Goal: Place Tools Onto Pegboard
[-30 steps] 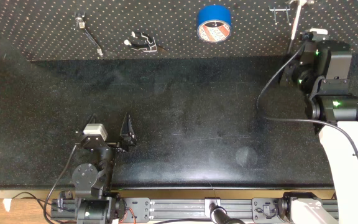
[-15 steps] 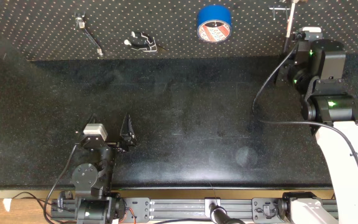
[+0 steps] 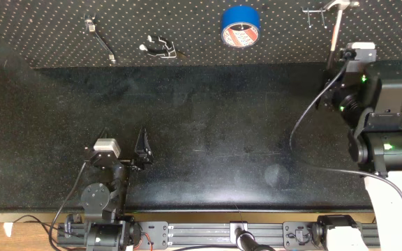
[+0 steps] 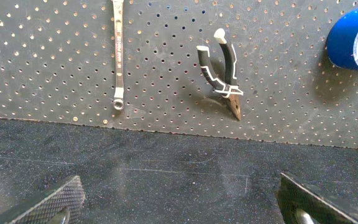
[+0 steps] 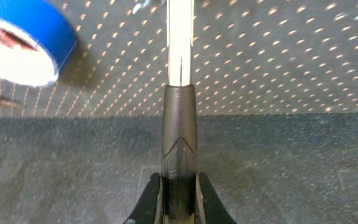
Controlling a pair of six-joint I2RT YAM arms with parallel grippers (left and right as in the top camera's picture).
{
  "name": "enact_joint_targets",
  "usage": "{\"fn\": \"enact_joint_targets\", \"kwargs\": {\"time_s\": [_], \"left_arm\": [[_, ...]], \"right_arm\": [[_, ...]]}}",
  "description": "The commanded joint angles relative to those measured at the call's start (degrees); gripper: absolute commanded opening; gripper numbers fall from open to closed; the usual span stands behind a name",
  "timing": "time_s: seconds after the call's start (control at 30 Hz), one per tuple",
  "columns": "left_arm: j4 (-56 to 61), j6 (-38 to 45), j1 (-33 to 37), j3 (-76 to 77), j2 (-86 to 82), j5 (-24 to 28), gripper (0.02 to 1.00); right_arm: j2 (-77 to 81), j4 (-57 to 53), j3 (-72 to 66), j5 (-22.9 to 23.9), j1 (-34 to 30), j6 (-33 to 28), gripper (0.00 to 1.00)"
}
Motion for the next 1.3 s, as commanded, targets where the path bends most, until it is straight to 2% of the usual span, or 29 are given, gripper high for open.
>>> {"fn": "enact_joint_targets", "kwargs": {"time_s": [0.03, 0.23, 0.97, 1.03, 1.07, 1.1, 1.13, 1.3], "left_arm": [[-0.3, 0.9, 0.1, -0.2, -0.5, 0.2, 0.996], [-0.3, 0.9, 0.1, -0.2, -0.5, 0.2, 0.993], [-0.3, 0.9, 0.1, -0.2, -0.5, 0.2, 0.996], [-0.3, 0.9, 0.1, -0.2, -0.5, 0.2, 0.996], [-0.3, 0.9, 0.1, -0.2, -0.5, 0.2, 0.996], [-0.3, 0.9, 0.1, -0.2, -0.5, 0.2, 0.993], [-0.3, 0.9, 0.1, -0.2, -0.5, 0.2, 0.996], [-0.3, 0.9, 0.1, -0.2, -0.5, 0.2, 0.993]], "right_arm": [[2.4, 0.6, 0.1, 1.0, 3.1, 0.2, 0.075], [4.8, 0.6, 0.1, 5.1, 3.2, 1.6, 0.075], [13.2, 3.5, 0.1, 5.5, 3.6, 1.6, 0.08], [13.8, 3.9, 0.1, 5.5, 3.6, 1.5, 0.364], [14.1, 4.2, 0.1, 5.5, 3.6, 1.5, 0.619], [14.1, 4.3, 0.0, 5.5, 3.6, 1.5, 0.761], [13.9, 4.3, 0.0, 5.5, 3.6, 1.5, 0.978], [9.4, 5.3, -4.0, 5.7, 3.5, 1.2, 0.976]]}}
